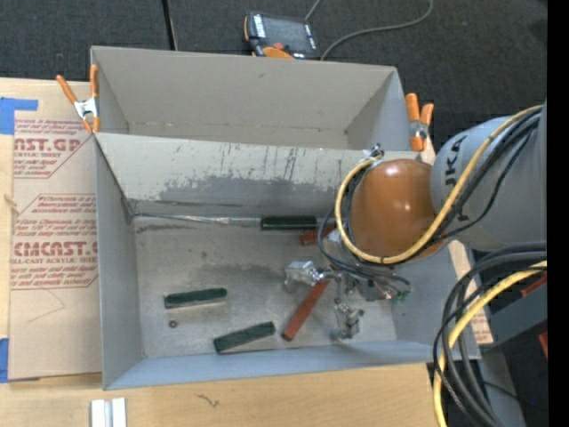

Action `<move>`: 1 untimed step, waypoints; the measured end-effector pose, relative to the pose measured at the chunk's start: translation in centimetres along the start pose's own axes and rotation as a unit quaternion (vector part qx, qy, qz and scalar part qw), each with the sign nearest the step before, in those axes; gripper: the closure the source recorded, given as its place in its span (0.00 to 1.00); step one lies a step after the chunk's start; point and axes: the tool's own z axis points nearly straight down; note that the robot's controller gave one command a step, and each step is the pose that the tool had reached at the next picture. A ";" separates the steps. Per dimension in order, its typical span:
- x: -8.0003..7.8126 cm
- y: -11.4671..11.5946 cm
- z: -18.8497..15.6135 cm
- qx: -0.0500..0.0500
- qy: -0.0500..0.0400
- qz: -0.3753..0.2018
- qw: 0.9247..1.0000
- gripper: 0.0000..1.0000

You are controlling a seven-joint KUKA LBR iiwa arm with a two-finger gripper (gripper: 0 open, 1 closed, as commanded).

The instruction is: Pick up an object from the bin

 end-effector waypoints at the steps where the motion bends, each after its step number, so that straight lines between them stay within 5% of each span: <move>1: -1.6 2.3 -3.3 0.000 -0.004 0.023 1.000 0.00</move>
Offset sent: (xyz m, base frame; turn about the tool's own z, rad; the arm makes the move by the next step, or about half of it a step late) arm 0.0002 0.0256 0.0319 0.0483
